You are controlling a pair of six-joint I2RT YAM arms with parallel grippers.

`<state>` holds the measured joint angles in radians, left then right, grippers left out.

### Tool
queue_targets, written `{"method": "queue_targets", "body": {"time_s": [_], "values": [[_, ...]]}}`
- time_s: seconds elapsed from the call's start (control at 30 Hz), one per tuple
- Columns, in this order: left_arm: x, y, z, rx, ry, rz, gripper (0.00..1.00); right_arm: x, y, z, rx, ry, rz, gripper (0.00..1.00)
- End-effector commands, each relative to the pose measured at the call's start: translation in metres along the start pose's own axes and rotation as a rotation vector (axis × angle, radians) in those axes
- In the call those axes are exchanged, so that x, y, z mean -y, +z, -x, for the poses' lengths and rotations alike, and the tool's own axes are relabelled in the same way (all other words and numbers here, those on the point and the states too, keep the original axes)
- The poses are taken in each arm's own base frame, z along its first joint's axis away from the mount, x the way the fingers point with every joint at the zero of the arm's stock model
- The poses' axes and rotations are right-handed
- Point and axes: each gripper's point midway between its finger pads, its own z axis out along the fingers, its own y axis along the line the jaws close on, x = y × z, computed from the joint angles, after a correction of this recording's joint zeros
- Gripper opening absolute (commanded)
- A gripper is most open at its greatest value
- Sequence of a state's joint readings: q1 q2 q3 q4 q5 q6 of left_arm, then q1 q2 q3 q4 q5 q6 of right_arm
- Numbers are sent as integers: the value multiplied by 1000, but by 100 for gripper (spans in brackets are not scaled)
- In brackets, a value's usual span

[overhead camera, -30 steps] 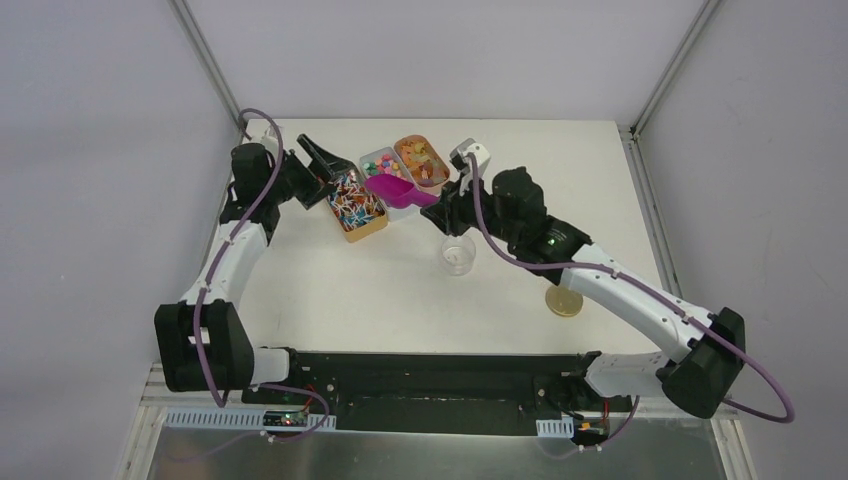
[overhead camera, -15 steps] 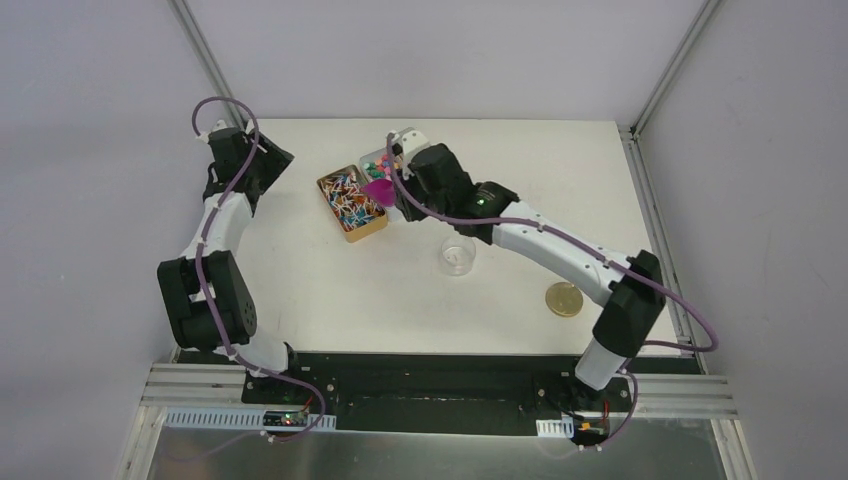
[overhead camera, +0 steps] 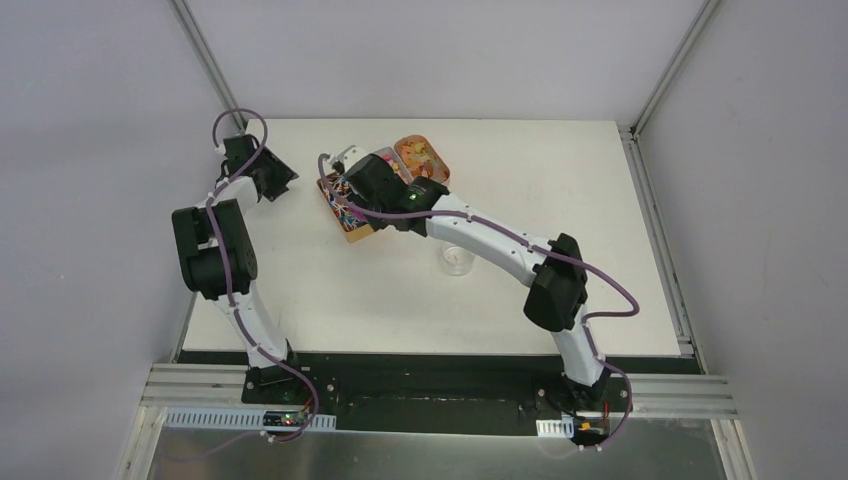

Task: Pack the candies
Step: Scoop the fake candies from the storage box.

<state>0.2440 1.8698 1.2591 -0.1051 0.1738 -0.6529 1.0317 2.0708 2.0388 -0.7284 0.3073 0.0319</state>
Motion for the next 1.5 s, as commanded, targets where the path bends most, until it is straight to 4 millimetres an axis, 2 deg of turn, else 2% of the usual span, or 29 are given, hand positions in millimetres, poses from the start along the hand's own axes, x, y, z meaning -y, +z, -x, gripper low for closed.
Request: {"method": "queue_targets", "body": {"time_s": [0.0, 0.13, 0.23, 0.37, 0.6, 0.83, 1.13, 1.47], "values": [[32, 15, 24, 12, 49, -142, 48, 8, -6, 15, 18, -44, -45, 0], [36, 37, 19, -42, 57, -186, 44, 6, 1, 17, 27, -65, -47, 0], [34, 48, 7, -90, 34, -208, 39, 4, 10, 20, 40, -88, -48, 0], [40, 49, -6, -131, -9, -281, 38, 1, 24, 21, 34, -111, -56, 0], [36, 55, -27, -191, -76, -309, 36, 5, 40, 18, 9, -153, -102, 0], [38, 53, -35, -219, -98, -336, 34, 0, 52, 6, -30, -189, -82, 0], [45, 54, -53, -264, -94, -353, 31, -9, 72, 1, -24, -209, -59, 0], [46, 53, -55, -274, -86, -364, 30, -8, 90, -10, 9, -169, -73, 0]]}}
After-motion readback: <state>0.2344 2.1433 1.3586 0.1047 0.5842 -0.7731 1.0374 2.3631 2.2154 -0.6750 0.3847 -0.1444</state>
